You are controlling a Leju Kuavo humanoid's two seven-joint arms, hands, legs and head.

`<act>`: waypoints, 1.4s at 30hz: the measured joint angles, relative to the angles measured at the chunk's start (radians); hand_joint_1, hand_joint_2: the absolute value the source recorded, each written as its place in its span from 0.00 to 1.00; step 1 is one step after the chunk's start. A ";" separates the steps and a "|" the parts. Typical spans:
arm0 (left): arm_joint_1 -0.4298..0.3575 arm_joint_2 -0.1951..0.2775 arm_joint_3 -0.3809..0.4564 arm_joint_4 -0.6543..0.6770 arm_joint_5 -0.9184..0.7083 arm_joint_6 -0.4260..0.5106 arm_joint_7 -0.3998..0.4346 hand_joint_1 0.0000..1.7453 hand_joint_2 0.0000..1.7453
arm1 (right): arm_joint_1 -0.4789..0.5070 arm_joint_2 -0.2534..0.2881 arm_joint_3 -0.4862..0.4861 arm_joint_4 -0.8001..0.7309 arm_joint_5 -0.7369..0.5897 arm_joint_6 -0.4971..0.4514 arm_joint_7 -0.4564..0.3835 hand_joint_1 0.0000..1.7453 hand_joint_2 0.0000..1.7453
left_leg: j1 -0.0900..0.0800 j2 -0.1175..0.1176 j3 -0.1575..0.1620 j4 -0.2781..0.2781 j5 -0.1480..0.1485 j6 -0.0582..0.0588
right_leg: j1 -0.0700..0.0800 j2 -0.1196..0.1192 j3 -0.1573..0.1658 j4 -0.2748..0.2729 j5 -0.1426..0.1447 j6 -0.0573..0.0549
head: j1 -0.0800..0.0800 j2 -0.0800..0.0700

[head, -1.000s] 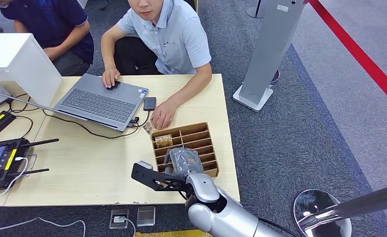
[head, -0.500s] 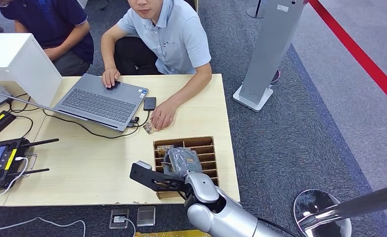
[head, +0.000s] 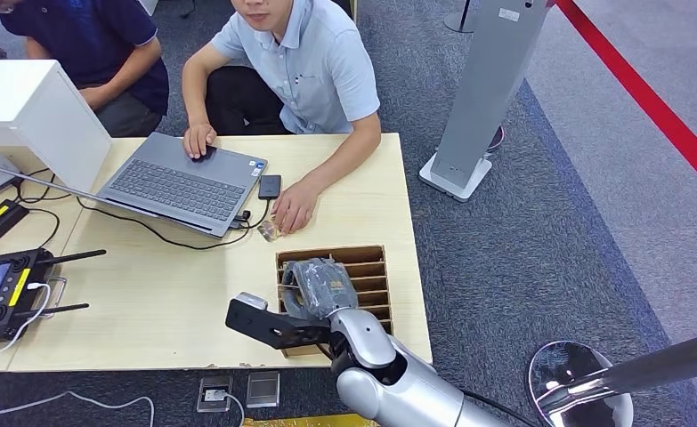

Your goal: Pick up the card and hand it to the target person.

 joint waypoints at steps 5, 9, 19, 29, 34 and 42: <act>0.000 0.000 0.000 0.000 -0.005 -0.006 -0.012 0.00 0.00 | -0.025 -0.003 0.002 -0.035 0.069 -0.059 -0.139 1.00 1.00 | 0.000 0.000 0.000 0.000 0.000 0.000 | 0.000 0.000 0.000 0.000 0.000 0.000 | 0.000 0.000; 0.000 0.000 0.000 0.000 -0.016 -0.013 -0.019 0.00 0.00 | -0.065 -0.010 0.002 -0.061 0.139 -0.049 -0.227 1.00 1.00 | 0.000 0.000 0.000 0.000 0.000 0.000 | 0.000 0.000 0.000 0.000 0.000 0.000 | 0.000 0.000; -0.002 0.000 -0.001 0.000 -0.038 -0.023 -0.028 0.00 0.00 | -0.276 0.019 0.010 0.093 0.069 -0.070 -0.340 1.00 1.00 | 0.000 0.000 0.000 0.000 0.001 0.000 | 0.000 0.000 0.000 0.000 0.000 0.000 | -0.001 0.000; -0.015 0.002 -0.021 0.000 -0.060 -0.025 -0.024 0.00 0.00 | -0.439 0.075 0.026 0.419 0.056 -0.149 -0.370 1.00 1.00 | 0.000 -0.001 -0.001 0.000 0.001 0.000 | 0.000 -0.001 0.000 0.000 0.000 0.000 | 0.000 0.000; -0.017 0.003 -0.033 0.000 -0.056 -0.025 -0.018 0.00 0.00 | -0.481 0.100 0.035 0.539 0.075 -0.165 -0.356 1.00 1.00 | 0.000 -0.001 -0.001 0.000 0.001 0.000 | 0.000 -0.001 0.000 0.000 0.000 0.000 | 0.000 0.000; -0.015 0.006 -0.042 0.000 -0.058 -0.034 -0.024 0.00 0.00 | -0.507 0.119 0.050 0.628 0.093 -0.174 -0.341 0.00 1.00 | 0.000 0.000 -0.001 0.000 0.001 0.000 | 0.000 0.000 -0.001 0.000 0.000 0.000 | -0.001 0.000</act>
